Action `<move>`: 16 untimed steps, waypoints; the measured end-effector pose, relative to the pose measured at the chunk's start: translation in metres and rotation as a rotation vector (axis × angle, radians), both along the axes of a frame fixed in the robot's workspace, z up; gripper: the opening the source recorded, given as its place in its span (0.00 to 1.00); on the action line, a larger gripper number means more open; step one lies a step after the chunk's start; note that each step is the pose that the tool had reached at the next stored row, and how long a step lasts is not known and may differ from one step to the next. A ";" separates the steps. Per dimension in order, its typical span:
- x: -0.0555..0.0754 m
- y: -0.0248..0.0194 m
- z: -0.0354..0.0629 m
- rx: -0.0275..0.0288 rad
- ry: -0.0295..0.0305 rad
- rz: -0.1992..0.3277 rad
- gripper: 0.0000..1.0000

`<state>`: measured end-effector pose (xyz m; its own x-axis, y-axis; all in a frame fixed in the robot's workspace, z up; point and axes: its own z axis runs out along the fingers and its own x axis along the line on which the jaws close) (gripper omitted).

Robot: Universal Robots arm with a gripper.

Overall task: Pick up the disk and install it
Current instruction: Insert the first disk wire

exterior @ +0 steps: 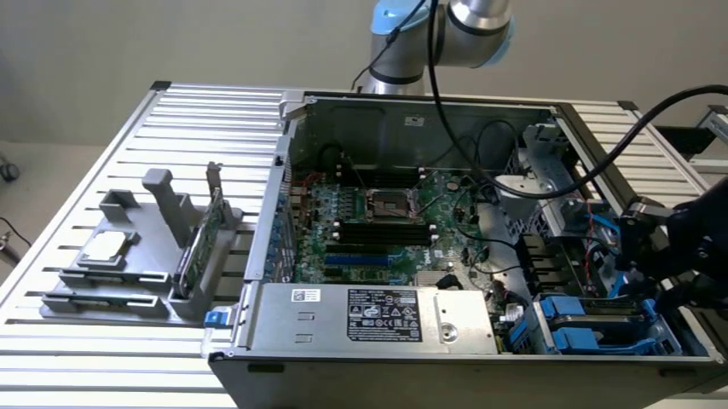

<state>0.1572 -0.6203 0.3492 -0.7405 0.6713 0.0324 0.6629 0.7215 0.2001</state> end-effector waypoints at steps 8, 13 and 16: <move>0.000 0.0000 -0.0008 0.0198 0.0002 -0.098 0.31; -0.001 0.0000 -0.0007 0.0249 0.0026 -0.141 0.31; -0.001 0.0000 -0.0008 0.0292 0.0052 -0.167 0.31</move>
